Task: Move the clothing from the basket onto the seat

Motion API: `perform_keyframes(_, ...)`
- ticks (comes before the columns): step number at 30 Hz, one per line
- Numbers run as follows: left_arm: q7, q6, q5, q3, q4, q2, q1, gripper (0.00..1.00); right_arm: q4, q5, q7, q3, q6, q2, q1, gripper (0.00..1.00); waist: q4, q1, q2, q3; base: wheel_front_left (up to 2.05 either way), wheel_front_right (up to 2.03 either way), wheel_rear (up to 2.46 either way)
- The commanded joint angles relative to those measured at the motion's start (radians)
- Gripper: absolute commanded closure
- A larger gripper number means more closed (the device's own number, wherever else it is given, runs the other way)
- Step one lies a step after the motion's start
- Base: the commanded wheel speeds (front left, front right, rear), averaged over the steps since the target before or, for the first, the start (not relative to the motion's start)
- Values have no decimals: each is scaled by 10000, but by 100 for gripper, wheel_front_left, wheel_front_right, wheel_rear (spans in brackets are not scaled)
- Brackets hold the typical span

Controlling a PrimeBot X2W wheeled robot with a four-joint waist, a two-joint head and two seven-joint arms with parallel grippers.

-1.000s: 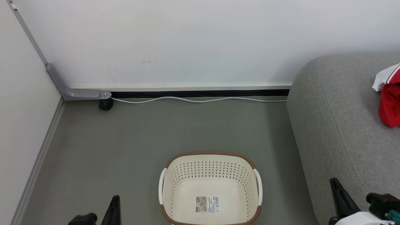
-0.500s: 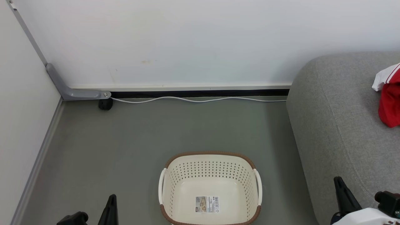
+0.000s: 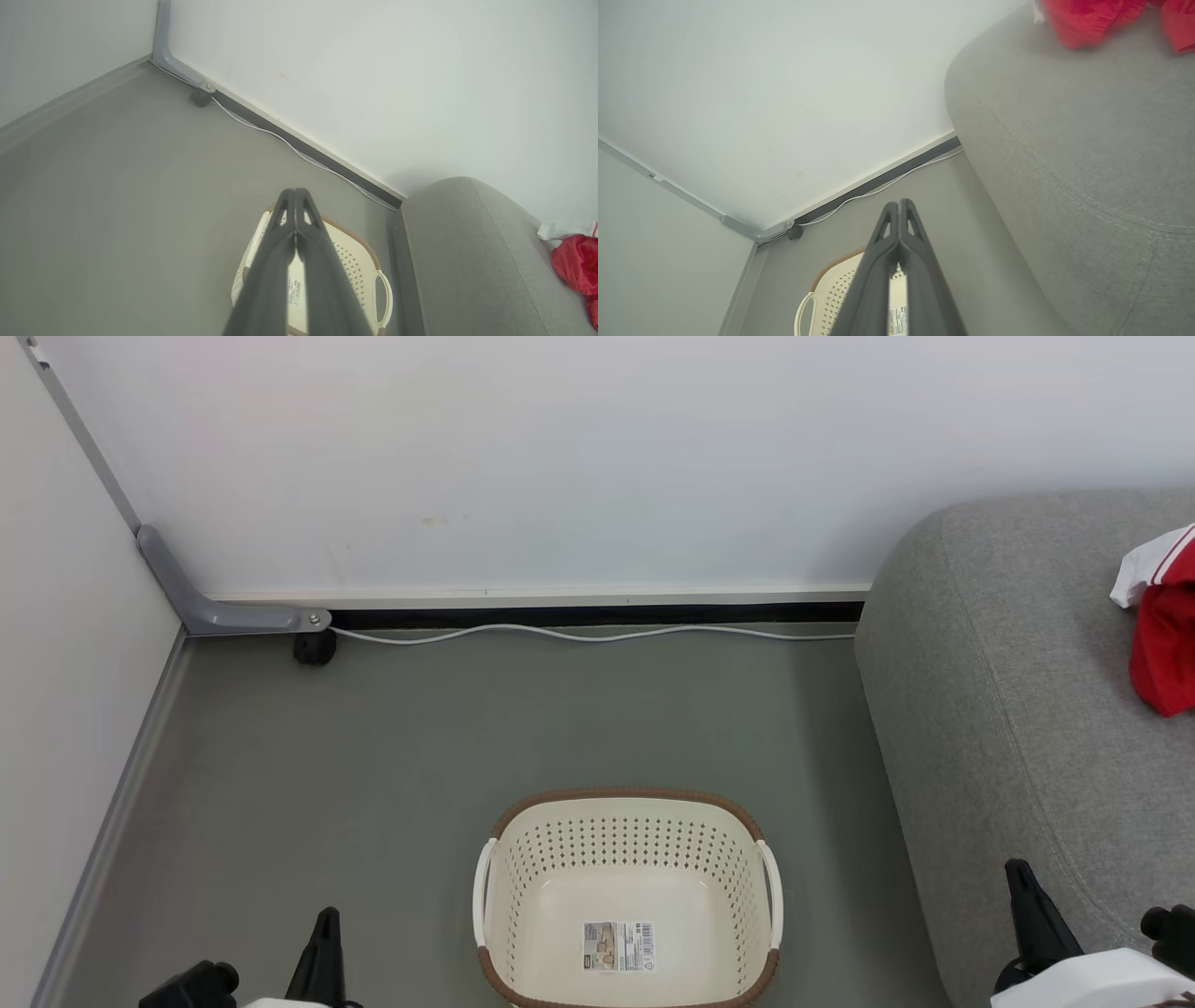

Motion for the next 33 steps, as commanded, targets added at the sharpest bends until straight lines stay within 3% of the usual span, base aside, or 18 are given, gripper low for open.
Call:
perform_keyframes(1, 74, -85, -314, 202, -319, 99, -581, 100, -294, 321, 75, -40, 12, -103, -454, 100, -1, -1, 0, 0, 0, 0, 0)
perform_keyframes(33, 985, -510, -3710, 722, -585, 128, -1007, 100, -670, 3534, 992, -615, 20, 262, -643, 100, -25, -1, 0, 5, 0, 0, 0)
